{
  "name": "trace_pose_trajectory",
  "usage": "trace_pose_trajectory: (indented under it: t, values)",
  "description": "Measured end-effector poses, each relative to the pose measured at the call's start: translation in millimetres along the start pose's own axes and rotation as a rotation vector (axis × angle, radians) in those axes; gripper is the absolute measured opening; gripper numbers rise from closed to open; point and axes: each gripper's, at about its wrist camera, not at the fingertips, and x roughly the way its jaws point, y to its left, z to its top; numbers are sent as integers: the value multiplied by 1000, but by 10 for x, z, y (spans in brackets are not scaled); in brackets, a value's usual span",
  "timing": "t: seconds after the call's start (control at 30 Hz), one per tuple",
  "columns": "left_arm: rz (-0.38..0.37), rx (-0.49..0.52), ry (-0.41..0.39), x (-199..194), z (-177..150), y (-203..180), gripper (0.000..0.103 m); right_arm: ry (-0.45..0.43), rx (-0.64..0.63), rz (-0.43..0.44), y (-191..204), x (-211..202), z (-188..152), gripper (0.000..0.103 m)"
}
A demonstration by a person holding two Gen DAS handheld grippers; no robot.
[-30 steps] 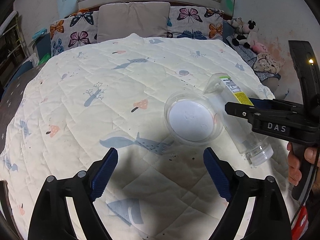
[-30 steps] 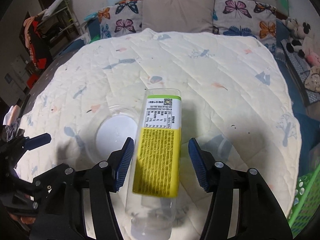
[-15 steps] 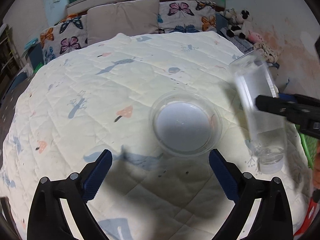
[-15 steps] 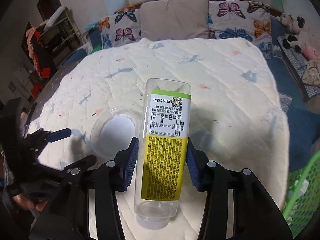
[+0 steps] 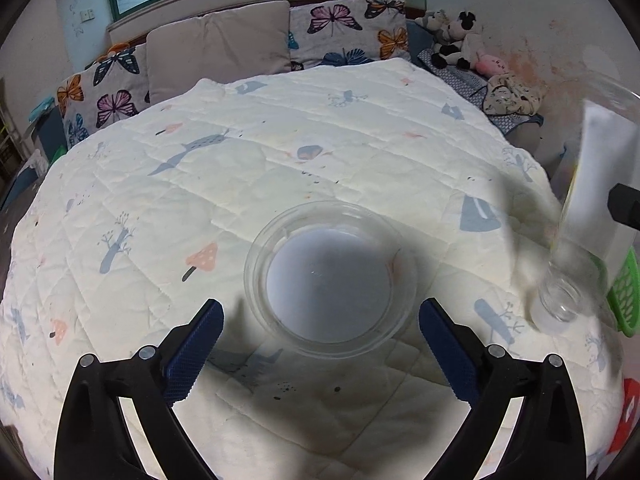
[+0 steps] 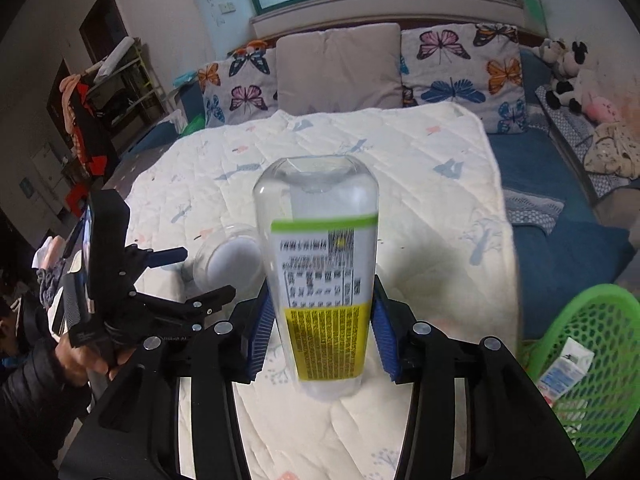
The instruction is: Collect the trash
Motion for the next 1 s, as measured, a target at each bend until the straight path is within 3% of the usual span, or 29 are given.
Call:
trace_pose_trajectory:
  t: [0.5,0.77,1.0]
  values:
    - [-15,5,39,270,94,-47,95,-66,20,-57,-218,-543,-114,45]
    - [-11,-14,7,289,121,-45,90,-110,85,-158,-601,-958,-309,45]
    - [-42,-3,-33,31,143,-204,89,-130,167,-252,-1053,-1240,-535,45]
